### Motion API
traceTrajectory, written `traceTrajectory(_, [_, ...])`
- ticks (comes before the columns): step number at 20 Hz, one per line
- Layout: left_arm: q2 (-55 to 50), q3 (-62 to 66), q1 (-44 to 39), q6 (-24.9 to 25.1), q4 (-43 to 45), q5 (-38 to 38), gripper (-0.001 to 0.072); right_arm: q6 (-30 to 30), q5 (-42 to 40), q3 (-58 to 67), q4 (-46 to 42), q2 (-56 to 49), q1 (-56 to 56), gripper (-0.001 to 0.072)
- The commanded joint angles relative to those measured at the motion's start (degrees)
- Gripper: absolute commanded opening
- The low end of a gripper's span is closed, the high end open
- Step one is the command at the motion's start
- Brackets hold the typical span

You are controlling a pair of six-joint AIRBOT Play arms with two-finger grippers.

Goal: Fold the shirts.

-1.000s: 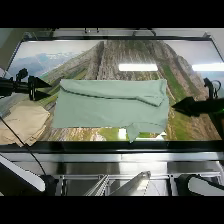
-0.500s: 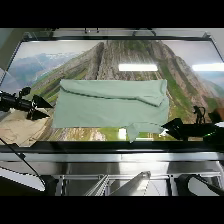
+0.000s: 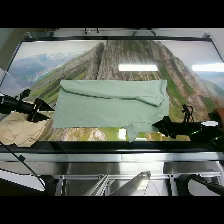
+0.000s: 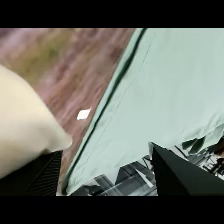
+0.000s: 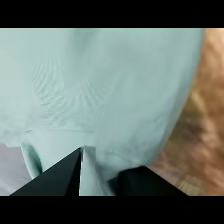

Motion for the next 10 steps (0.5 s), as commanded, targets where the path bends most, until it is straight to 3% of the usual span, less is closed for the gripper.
traceTrajectory(1, [-0.7,-1.7,-1.3,1.4,0.7,5.2,0.0608,-0.9,-0.6,0.0,2.1,-0.2,0.6,0.0283])
traceTrajectory(3, [-2.0,-1.7,-3.4,2.0,0.9,4.1,0.0607,-0.9,-0.6,0.0,2.1,-0.2,0.6,0.0283])
traceTrajectory(6, [-2.6,-1.7,-7.1,4.7,0.3,3.6,0.0497,-0.9,-0.6,0.0,2.2,-0.2,0.6,0.0283])
traceTrajectory(9, [-2.6,-1.7,-9.0,4.9,2.2,3.0,0.0495,-0.9,-0.1,0.0,2.2,-0.2,0.6,0.0283])
traceTrajectory(10, [-2.6,-1.7,-8.9,5.2,2.6,2.3,0.0347,-0.9,0.5,0.0,2.2,-0.2,0.6,0.0283])
